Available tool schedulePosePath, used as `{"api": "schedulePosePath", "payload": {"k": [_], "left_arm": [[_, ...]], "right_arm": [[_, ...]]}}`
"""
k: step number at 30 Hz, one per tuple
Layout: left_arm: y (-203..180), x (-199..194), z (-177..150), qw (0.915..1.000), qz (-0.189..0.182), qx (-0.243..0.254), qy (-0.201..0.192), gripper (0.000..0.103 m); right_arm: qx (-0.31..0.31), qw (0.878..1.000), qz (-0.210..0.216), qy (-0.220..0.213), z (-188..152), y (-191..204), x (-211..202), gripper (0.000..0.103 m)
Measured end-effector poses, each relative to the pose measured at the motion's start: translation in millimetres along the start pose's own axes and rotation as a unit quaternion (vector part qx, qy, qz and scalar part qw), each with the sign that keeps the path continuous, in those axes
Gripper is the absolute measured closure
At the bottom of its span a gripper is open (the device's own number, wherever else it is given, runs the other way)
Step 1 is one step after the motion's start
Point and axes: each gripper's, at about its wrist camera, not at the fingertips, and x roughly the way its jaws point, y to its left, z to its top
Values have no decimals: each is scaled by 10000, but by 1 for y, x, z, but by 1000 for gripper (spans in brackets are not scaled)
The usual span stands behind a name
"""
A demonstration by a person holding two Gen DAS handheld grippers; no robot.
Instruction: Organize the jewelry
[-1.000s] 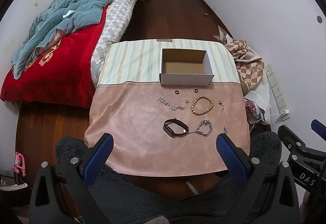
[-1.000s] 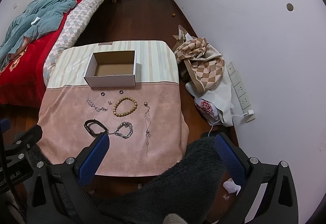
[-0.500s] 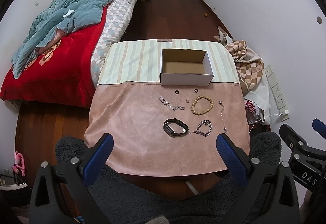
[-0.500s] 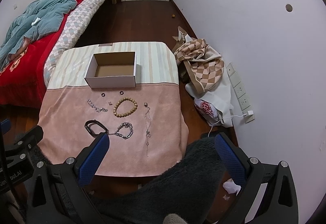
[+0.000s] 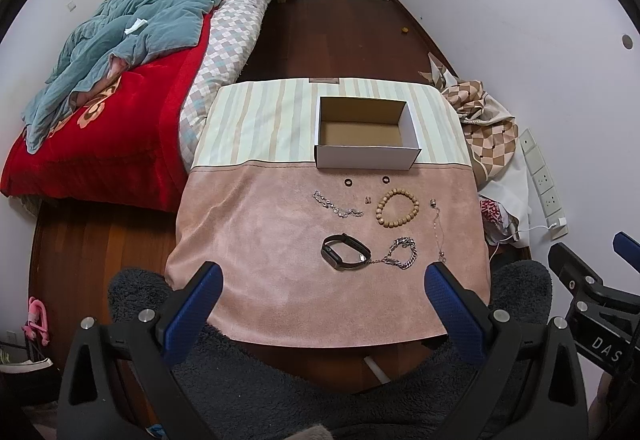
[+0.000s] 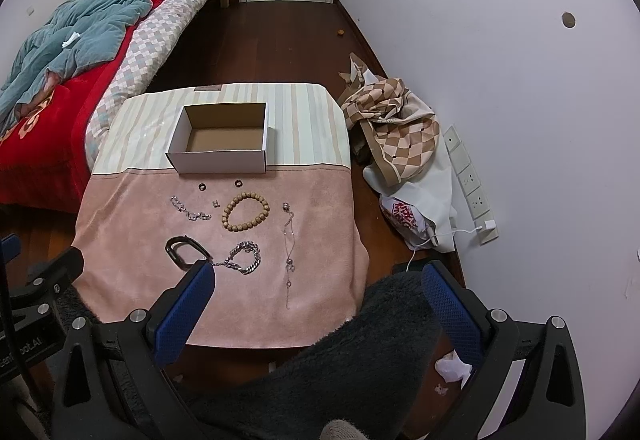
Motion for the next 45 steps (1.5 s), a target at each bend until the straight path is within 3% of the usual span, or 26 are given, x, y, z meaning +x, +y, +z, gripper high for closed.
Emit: {"api": "schedulePosePath", "payload": {"k": [35,41,45], "left_arm": [[-2,2,3,10000,57,-6,-56,0],[11,43,24,9989,376,-261,-55,0],[21,99,29,9974,551,-340,322,0]], "right_arm": [[-22,10000,2,-43,4,2,2,0],[193,9996,159,90,18,-3,43,0],[338,9975,422,453,23,1,104,0]]}}
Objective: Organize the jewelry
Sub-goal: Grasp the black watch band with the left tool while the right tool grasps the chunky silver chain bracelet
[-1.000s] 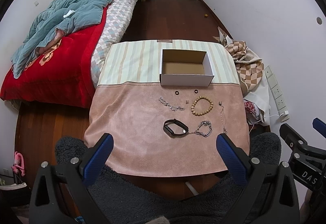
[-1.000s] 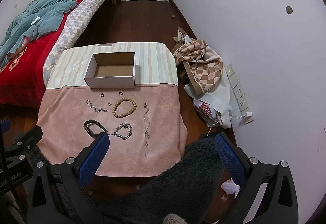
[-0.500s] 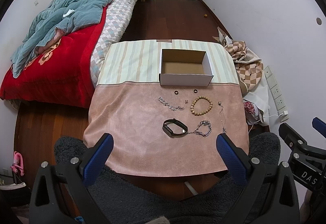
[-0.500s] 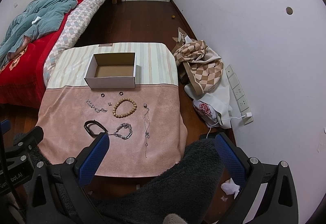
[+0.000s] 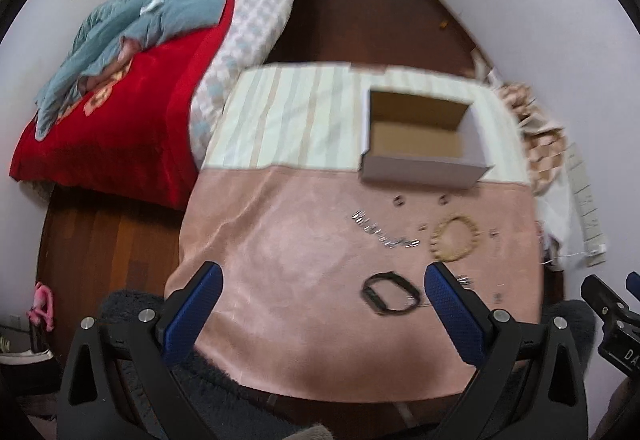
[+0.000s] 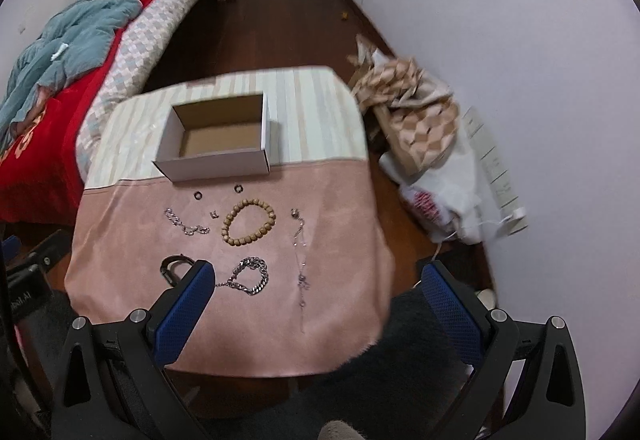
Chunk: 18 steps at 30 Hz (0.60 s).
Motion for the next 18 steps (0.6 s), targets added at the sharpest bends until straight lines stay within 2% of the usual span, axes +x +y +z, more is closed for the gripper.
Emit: {"api": "schedulePosePath", "payload": {"k": [2,6,9,11,13,17,18], "left_arm": [[-1,24,-2,9998,-1,56,169,0],[-12,75,-12,9979,245,291,531,1],[-15,106,-19,9960,199,323,813,1],[-16,123,-22,9947,120,272,986,6],[-19,140,-25,9917,-97,146,1273,22],[-30,161,-29,9877,-339,149,1521,38],[-33,165,-30,9871,-367,155,1552,45]], "right_arm": [[16,9995,120,275,1,4,37,0],[-55,9966,281,777,-6,15,105,1],[-163,9936,332,1068,-18,25,147,6],[-187,9919,356,1201,-26,29,171,10],[-159,9909,472,1249,-32,30,187,17],[-195,9904,639,1211,-41,35,205,25],[-228,9903,665,1202,-42,38,208,26]]}}
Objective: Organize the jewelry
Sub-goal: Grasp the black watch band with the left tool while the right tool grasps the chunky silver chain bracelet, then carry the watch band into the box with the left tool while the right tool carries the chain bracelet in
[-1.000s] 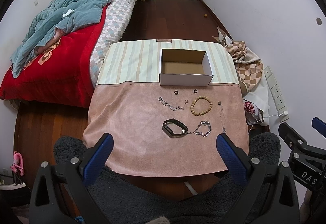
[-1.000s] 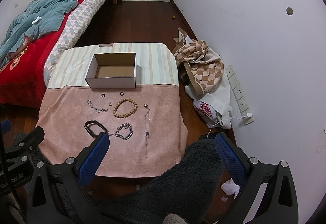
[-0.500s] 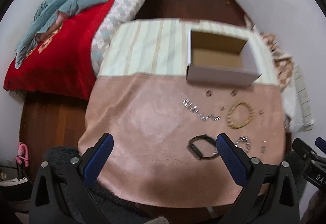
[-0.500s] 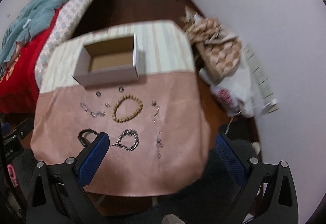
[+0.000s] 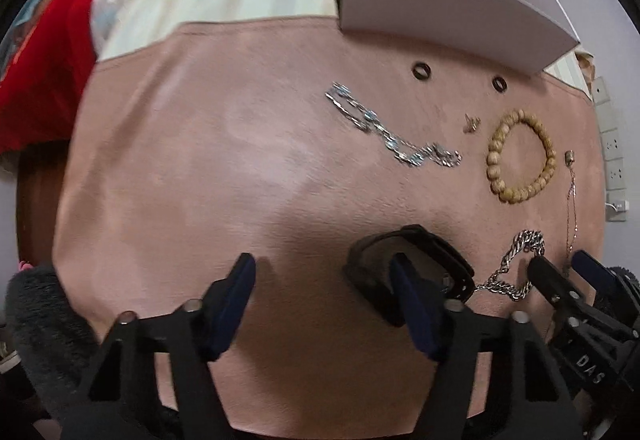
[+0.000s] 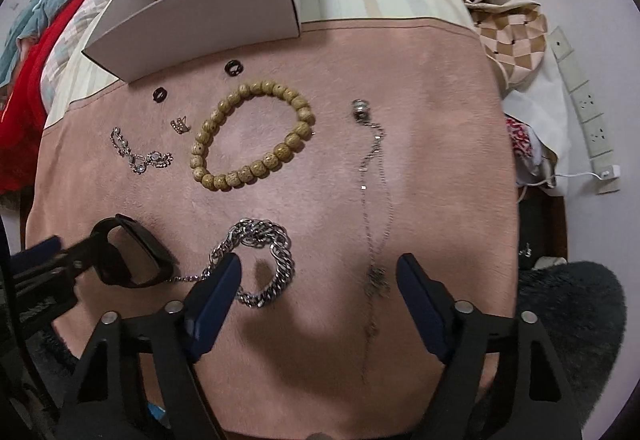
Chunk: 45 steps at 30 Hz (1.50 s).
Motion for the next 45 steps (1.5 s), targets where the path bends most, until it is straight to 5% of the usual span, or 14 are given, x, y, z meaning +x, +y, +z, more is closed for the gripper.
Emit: {"api": "schedulePosePath", "payload": {"k": [6,9,12,13,27,37,45], "left_arm": [[-8,3,4,9997,-15,128,-185,86],[-7,1,7,9995,48,147,-290,87],[-5,-6,10,9993,80,155,-339,87],[-4,-7,10,9992,83,156,-346,87],[20,-43,-5,9971,-63,232,-721,94],[-2,-88,28,9914,-238,265,-1259,94],[-15,-134,65,9838,-486,329,-1693,94]], "right_arm": [[-367,9985,-375,-160,-4,20,9,40],[-493,9975,-378,-323,-8,27,6,56],[-463,9975,-353,-389,-7,27,1,90],[-421,9979,-318,-375,-6,25,0,94],[-57,9966,417,-702,-8,28,-38,97],[-204,9884,767,-1292,8,36,-99,100],[-353,9739,1057,-1979,53,39,-172,100]]}}
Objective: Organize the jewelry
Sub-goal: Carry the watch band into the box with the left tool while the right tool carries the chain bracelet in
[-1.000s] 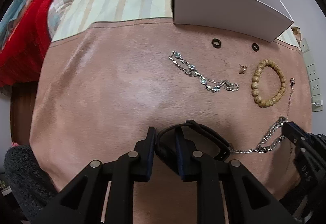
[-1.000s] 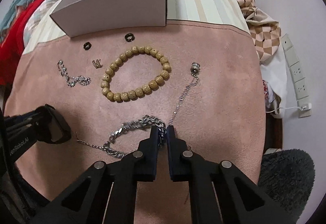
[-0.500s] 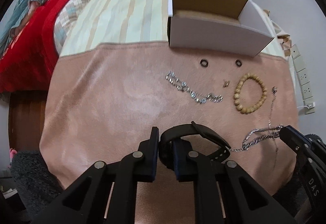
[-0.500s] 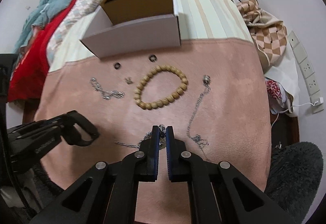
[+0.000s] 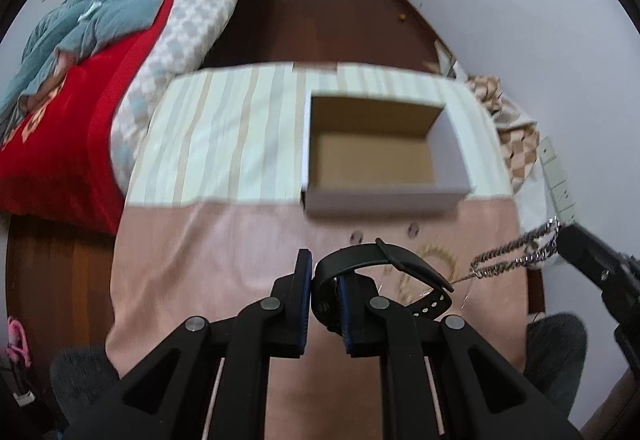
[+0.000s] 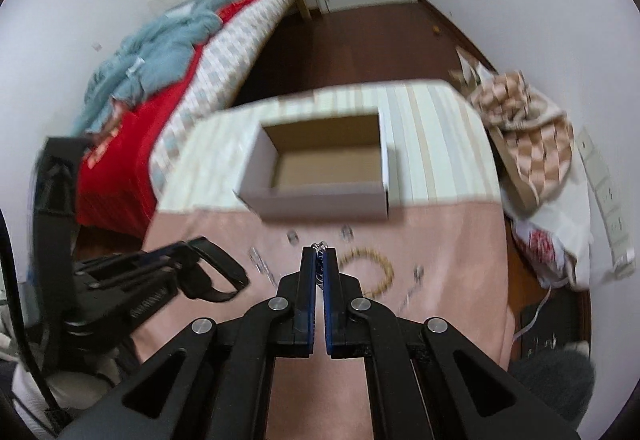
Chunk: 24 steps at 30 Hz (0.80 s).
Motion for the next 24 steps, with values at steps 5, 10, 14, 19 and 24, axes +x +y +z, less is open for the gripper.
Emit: {"api": "schedulePosePath", "payload": {"k": [5,10,14,19,24], "left_arm": [[-2,6,43,9999,-21,28,-159,94],[2,37,79,10000,-59,18,-10,94],[2,71,102,9996,-55,142,231,93],[1,102,118,9987,-55,213,458,93],[1,120,126,9978,-158,116,632,93]], "right_arm": [[-211,9993,-24,-293,55,8,2,100],[-206,9997,-48,-89,98,3,52,100],[-135,9997,-61,199,117,-10,98,100],[-100,9986,-82,514,127,-27,144,100],[-77,9973,-68,724,132,-39,169,100]]}}
